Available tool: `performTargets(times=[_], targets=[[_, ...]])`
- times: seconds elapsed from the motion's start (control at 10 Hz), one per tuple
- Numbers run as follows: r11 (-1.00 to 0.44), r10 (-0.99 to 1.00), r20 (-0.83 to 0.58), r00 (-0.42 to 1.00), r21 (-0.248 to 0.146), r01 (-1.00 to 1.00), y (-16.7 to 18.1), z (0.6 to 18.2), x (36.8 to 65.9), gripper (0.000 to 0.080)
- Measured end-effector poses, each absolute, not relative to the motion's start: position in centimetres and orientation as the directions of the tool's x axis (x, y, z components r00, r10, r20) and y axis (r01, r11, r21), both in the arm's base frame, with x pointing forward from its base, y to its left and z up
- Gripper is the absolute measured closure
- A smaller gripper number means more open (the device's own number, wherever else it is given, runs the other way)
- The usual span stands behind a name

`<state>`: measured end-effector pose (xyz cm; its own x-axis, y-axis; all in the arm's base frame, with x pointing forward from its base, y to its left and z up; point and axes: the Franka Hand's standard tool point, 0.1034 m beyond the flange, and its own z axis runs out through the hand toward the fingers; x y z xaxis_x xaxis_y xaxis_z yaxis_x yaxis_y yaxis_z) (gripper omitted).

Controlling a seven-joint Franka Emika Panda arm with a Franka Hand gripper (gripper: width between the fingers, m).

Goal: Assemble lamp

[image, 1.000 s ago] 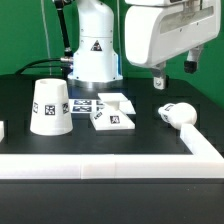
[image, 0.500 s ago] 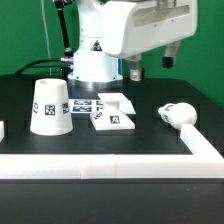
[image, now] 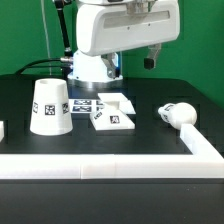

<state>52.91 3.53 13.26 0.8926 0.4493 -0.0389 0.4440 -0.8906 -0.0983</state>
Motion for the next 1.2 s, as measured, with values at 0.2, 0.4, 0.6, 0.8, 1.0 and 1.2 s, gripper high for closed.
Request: performTargets(times=[0.2, 0.4, 0.6, 0.8, 1.0, 1.2], targets=[[-0.931, 0.359, -0.049, 0.932, -0.094, 0.353, 3.5, 13.2, 52.9, 0.0100], [-0.978, 0.198, -0.068, 0.978, -0.082, 0.192, 3.4, 12.7, 52.0, 0.0100], [-0.975, 0.214, -0.048, 0.976, -0.073, 0.210, 2.1, 11.3, 49.9, 0.0100], [-0.977, 0.205, -0.040, 0.978, -0.064, 0.202, 1.0, 10.0, 48.0, 0.0100], [-0.976, 0.212, -0.037, 0.977, -0.063, 0.209, 1.0, 9.8, 47.7, 0.0100], [-0.976, 0.212, -0.038, 0.977, -0.063, 0.209, 1.0, 9.7, 47.7, 0.0100]])
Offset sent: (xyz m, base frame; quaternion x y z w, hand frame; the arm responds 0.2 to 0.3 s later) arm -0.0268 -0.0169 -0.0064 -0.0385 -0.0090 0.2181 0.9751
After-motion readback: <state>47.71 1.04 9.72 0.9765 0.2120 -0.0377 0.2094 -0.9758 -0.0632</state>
